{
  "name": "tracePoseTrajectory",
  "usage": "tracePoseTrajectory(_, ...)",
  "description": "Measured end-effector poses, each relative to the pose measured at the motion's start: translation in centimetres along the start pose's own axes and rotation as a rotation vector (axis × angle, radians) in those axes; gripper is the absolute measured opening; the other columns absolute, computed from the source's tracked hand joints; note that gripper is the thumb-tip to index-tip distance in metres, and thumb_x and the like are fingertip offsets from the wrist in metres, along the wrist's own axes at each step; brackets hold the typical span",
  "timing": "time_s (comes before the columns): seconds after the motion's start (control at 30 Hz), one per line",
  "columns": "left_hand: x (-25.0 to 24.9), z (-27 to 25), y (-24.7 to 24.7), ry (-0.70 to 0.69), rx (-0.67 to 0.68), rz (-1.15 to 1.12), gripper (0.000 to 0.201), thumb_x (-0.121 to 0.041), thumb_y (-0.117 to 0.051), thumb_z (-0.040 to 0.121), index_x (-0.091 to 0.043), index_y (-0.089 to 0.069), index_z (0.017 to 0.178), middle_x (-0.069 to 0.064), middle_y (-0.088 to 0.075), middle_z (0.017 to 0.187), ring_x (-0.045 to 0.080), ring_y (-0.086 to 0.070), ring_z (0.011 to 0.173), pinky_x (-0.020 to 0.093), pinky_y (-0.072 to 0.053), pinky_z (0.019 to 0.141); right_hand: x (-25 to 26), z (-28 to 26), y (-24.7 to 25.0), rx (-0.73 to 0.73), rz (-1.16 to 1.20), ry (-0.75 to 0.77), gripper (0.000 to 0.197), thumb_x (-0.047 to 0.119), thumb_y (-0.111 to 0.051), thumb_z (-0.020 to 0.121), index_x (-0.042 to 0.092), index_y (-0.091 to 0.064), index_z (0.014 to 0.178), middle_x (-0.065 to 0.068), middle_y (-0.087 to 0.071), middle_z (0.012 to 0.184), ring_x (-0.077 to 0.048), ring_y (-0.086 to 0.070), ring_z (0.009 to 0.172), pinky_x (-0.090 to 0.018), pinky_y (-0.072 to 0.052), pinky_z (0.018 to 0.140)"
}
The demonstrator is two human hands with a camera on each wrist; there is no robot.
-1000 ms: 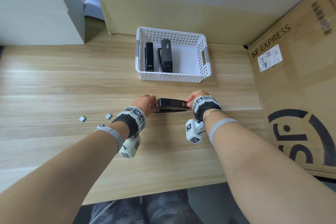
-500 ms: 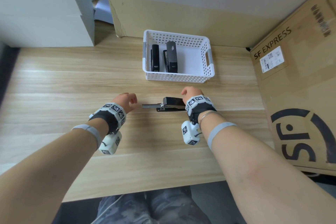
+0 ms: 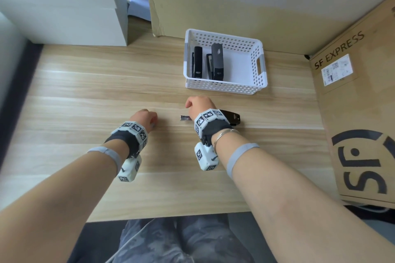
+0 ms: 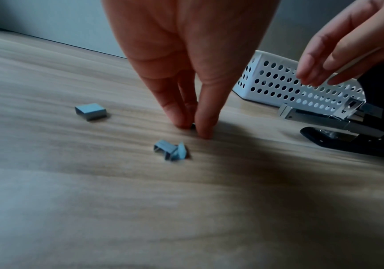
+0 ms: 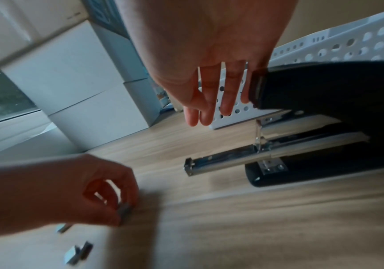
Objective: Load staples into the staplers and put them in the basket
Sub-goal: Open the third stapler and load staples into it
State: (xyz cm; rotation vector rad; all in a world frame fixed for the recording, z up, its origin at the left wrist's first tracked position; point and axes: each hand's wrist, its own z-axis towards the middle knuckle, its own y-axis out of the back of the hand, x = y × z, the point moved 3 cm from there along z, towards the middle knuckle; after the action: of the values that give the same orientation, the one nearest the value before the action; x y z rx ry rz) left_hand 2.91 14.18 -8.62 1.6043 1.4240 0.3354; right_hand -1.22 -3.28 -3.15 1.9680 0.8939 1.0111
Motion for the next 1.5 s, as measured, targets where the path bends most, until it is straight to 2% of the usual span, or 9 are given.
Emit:
tracePoseTrajectory(0.07, -0.5, -0.1, 0.0, -0.019, -0.035, -0.061, 0.022, -0.007, -0.05, 0.086, -0.008, -0.06, 0.106, 0.017, -0.059, 0.108, 0.033, -0.059, 0.089, 0.032, -0.047, 0.07, 0.3, 0.0, -0.4, 0.028, -0.027, 0.031, 0.037, 0.0, -0.046, 0.084, 0.025, -0.069, 0.098, -0.004, -0.066, 0.111, -0.023, -0.062, 0.103, -0.03, -0.052, 0.085)
tracePoseTrajectory(0.27, -4.3, 0.1, 0.7, -0.133, -0.098, -0.304, 0.028, 0.0, -0.058, 0.08, -0.007, -0.057, 0.107, 0.011, -0.063, 0.095, 0.028, -0.064, 0.082, 0.038, -0.054, 0.085, 1.0, -0.3, -1.2, 0.094, -0.033, 0.16, 0.026, 0.007, -0.052, 0.09, 0.023, -0.067, 0.104, 0.001, -0.071, 0.104, -0.019, -0.065, 0.098, -0.031, -0.054, 0.082)
tracePoseTrajectory(0.43, -6.2, 0.5, 1.5, -0.197, -0.082, -0.459, 0.052, -0.003, -0.069, 0.075, -0.007, -0.044, 0.12, 0.004, -0.053, 0.093, 0.022, -0.059, 0.074, 0.036, -0.052, 0.08, 0.7, -0.4, -0.7, 0.131, -0.006, 0.185, 0.019, 0.018, -0.068, 0.084, 0.023, -0.065, 0.102, 0.003, -0.07, 0.104, -0.018, -0.065, 0.096, -0.031, -0.054, 0.084)
tracePoseTrajectory(0.57, -6.8, 0.8, 1.6, -0.204, -0.064, -0.478, 0.057, -0.009, -0.073, 0.074, -0.012, -0.043, 0.122, 0.003, -0.052, 0.094, 0.022, -0.058, 0.074, 0.03, -0.047, 0.075, 0.5, -0.3, -0.1, 0.125, -0.053, 0.186, 0.02, 0.019, -0.067, 0.084, 0.024, -0.066, 0.103, 0.003, -0.072, 0.102, -0.018, -0.067, 0.097, -0.031, -0.054, 0.086)
tracePoseTrajectory(0.8, -7.1, 1.6, 1.4, -0.165, -0.02, -0.6, 0.059, 0.004, -0.07, 0.072, -0.019, -0.046, 0.121, 0.002, -0.053, 0.094, 0.021, -0.06, 0.071, 0.028, -0.047, 0.075, 0.1, -0.2, 0.1, 0.133, -0.276, 0.212, 0.021, 0.035, -0.061, 0.089, 0.029, -0.065, 0.109, 0.001, -0.067, 0.11, -0.021, -0.062, 0.106, -0.029, -0.048, 0.08)
tracePoseTrajectory(0.93, -6.8, 2.0, 1.4, -0.159, -0.053, -0.457, 0.045, 0.001, -0.066, 0.078, -0.012, -0.052, 0.118, 0.01, -0.058, 0.105, 0.021, -0.06, 0.082, 0.034, -0.05, 0.081, -0.8, 0.0, -0.2, 0.092, -0.341, 0.206, 0.023, 0.033, -0.054, 0.093, 0.026, -0.067, 0.111, -0.005, -0.064, 0.111, -0.022, -0.056, 0.112, -0.032, -0.042, 0.095)
tracePoseTrajectory(1.07, -6.2, 1.9, 0.8, -0.14, -0.008, -0.288, 0.033, -0.004, -0.064, 0.081, -0.008, -0.059, 0.114, 0.013, -0.063, 0.116, 0.027, -0.065, 0.095, 0.026, -0.046, 0.082, -1.3, 0.4, -1.3, 0.081, -0.402, 0.21, 0.022, 0.032, -0.055, 0.092, 0.028, -0.067, 0.111, -0.003, -0.065, 0.111, -0.019, -0.049, 0.119, -0.036, -0.032, 0.107)
tracePoseTrajectory(1.37, -5.9, 1.8, 0.1, -0.152, 0.016, -0.241, 0.03, -0.004, -0.056, 0.084, -0.007, -0.061, 0.114, 0.011, -0.066, 0.116, 0.027, -0.065, 0.1, 0.027, -0.046, 0.088, -1.3, 1.1, -1.8, 0.112, -0.47, 0.188, 0.02, 0.036, -0.059, 0.09, 0.03, -0.069, 0.107, 0.001, -0.066, 0.107, -0.015, -0.046, 0.119, -0.036, -0.028, 0.102)
tracePoseTrajectory(1.5, -5.2, 1.7, 0.7, -0.132, -0.004, -0.247, 0.028, -0.006, -0.059, 0.084, -0.007, -0.062, 0.112, 0.011, -0.066, 0.115, 0.028, -0.065, 0.099, 0.027, -0.046, 0.086, -1.3, 1.4, -1.9, 0.108, -0.464, 0.135, 0.024, 0.034, -0.049, 0.095, 0.029, -0.07, 0.104, 0.001, -0.067, 0.104, -0.015, -0.046, 0.117, -0.034, -0.029, 0.1)
